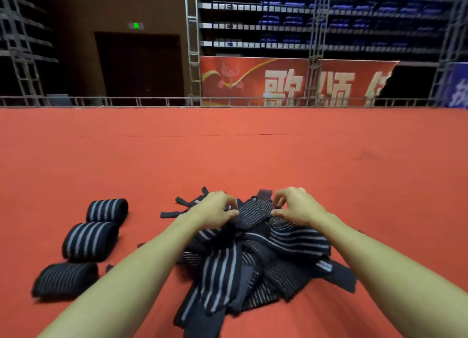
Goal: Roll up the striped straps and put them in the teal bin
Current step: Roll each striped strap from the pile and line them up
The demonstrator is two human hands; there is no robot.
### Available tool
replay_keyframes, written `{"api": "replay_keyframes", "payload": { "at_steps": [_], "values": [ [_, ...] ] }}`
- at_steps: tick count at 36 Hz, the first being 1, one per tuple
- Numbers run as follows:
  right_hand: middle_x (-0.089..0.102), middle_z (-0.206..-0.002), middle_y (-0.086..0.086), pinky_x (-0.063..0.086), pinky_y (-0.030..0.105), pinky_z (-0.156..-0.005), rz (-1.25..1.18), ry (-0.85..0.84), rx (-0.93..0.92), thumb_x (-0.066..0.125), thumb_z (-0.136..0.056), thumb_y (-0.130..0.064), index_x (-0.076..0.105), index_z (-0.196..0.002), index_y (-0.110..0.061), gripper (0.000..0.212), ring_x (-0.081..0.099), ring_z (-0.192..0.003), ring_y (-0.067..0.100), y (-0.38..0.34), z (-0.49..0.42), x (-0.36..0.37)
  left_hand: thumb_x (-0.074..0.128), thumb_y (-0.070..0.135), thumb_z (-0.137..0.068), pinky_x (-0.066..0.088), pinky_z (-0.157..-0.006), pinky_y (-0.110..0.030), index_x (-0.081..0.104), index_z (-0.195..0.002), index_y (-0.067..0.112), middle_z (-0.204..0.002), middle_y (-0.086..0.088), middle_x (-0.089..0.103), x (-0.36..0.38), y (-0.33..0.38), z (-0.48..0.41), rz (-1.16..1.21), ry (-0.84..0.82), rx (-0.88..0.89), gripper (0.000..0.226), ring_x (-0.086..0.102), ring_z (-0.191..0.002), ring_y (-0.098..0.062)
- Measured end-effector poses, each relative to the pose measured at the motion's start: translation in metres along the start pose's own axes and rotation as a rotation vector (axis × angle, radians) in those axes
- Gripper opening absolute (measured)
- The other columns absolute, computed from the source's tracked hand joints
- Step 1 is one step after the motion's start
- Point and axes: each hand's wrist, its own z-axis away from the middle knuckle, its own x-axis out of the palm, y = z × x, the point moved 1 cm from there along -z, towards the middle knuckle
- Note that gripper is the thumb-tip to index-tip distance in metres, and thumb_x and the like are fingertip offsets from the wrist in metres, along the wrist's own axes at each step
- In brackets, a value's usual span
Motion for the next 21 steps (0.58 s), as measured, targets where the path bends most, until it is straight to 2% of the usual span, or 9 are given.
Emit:
{"api": "replay_keyframes", "payload": {
  "at_steps": [6,9,13,17,19,21],
  "values": [
    [0.067,-0.101,-0.001,0.052,0.035,-0.087,-0.063,0.008,-0.044,0.076,-0.086,-0.036,0.069,-0.103,-0.023,0.024,0.062,-0.096,0.020,0.012,-0.021,0.012,0.054,0.035,-0.101,0.045,-0.090,-0.033,0.065,-0.120,0.013,-0.119,-0.009,0.066,0.015,0.006,-0.032,0.001,-0.079,-0.084,0.031,0.058,-0.111,-0.027],
    [0.068,-0.103,0.000,0.053,0.037,-0.089,-0.079,-0.005,-0.077,0.076,-0.086,-0.035,0.069,-0.104,-0.021,0.023,0.061,-0.097,0.021,0.011,-0.028,0.021,0.055,0.036,-0.100,0.041,-0.087,-0.031,0.060,-0.123,0.015,-0.120,-0.009,0.063,0.022,0.005,-0.041,0.012,-0.092,-0.095,0.032,0.057,-0.112,-0.028],
    [0.064,-0.096,-0.004,0.052,0.036,-0.089,-0.094,-0.015,-0.107,0.076,-0.086,-0.033,0.070,-0.104,-0.021,0.022,0.062,-0.099,0.020,0.012,-0.032,0.028,0.057,0.033,-0.099,0.038,-0.088,-0.029,0.054,-0.126,0.015,-0.123,-0.011,0.062,0.029,0.007,-0.047,0.044,-0.104,-0.085,0.033,0.056,-0.114,-0.027],
    [0.063,-0.096,-0.005,0.052,0.034,-0.089,-0.096,-0.021,-0.111,0.077,-0.085,-0.034,0.070,-0.103,-0.023,0.022,0.062,-0.098,0.020,0.018,-0.032,0.030,0.064,0.032,-0.095,0.038,-0.083,-0.028,0.057,-0.122,0.016,-0.111,-0.008,0.062,0.032,0.009,-0.051,0.059,-0.067,-0.084,0.032,0.057,-0.109,-0.026],
    [0.063,-0.096,-0.005,0.052,0.033,-0.088,-0.097,-0.026,-0.117,0.077,-0.084,-0.034,0.070,-0.102,-0.023,0.022,0.062,-0.098,0.020,0.020,-0.032,0.030,0.070,0.031,-0.091,0.040,-0.085,-0.030,0.059,-0.118,0.017,-0.115,-0.005,0.063,0.031,0.010,-0.053,0.085,-0.035,-0.087,0.032,0.057,-0.109,-0.024],
    [0.063,-0.099,-0.004,0.051,0.033,-0.088,-0.098,-0.036,-0.122,0.078,-0.084,-0.034,0.070,-0.103,-0.024,0.023,0.062,-0.099,0.019,0.021,-0.032,0.028,0.073,0.028,-0.089,0.040,-0.080,-0.029,0.061,-0.114,0.018,-0.113,-0.005,0.062,0.026,0.012,-0.054,0.125,-0.033,-0.091,0.030,0.056,-0.101,-0.021]
  ]
}}
